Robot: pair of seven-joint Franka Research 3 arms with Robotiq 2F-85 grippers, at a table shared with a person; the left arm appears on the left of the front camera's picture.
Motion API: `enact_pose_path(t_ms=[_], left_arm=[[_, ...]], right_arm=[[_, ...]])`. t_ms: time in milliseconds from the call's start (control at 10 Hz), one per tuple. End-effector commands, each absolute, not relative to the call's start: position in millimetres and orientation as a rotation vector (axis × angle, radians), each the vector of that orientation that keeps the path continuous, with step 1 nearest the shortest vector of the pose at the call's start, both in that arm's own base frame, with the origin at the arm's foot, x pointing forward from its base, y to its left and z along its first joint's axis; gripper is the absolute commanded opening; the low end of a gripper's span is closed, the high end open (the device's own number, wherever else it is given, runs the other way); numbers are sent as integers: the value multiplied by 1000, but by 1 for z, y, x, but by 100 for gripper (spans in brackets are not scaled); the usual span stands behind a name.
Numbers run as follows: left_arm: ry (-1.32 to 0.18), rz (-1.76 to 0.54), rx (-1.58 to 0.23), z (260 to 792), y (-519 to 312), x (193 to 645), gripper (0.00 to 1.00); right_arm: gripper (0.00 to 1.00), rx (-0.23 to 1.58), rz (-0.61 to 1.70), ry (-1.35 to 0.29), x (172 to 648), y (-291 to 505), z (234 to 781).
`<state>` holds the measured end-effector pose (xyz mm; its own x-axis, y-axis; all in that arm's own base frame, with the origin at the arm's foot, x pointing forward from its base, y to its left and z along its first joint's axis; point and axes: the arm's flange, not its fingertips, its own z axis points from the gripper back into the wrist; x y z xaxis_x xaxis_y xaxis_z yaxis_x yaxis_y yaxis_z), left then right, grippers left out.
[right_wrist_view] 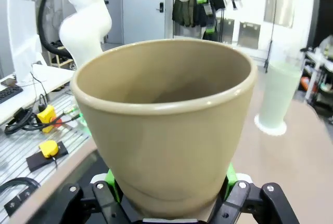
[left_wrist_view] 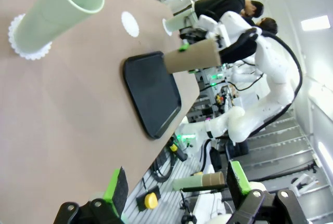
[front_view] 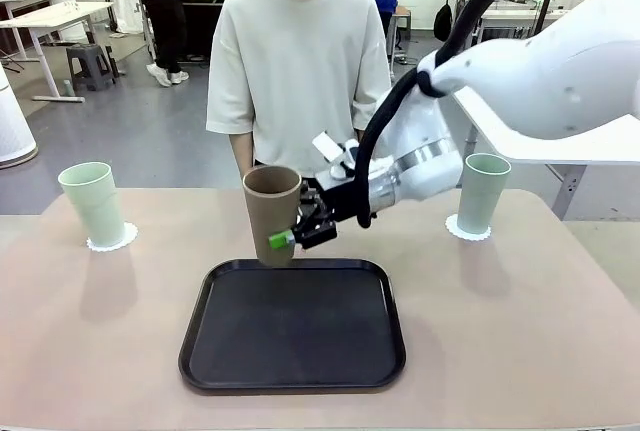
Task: Place coasters on the table and set cups on them.
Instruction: Take one Reusable plastic cup from the Flat Tray and place it on a coaster set by the human.
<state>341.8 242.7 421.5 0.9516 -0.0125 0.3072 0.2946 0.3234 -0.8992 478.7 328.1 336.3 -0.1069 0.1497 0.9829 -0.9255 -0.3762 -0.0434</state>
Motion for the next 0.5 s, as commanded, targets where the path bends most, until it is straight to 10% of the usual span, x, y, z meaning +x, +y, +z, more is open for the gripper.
enact_pose_path(t_ms=[0,400], left_arm=[[-269,-202,-1234,423,243,340,100],[-269,-202,-1234,423,243,340,100]], right_arm=[[0,1278,1601,-997,444,310,383],[0,1254,1546,-987,436,298,407]])
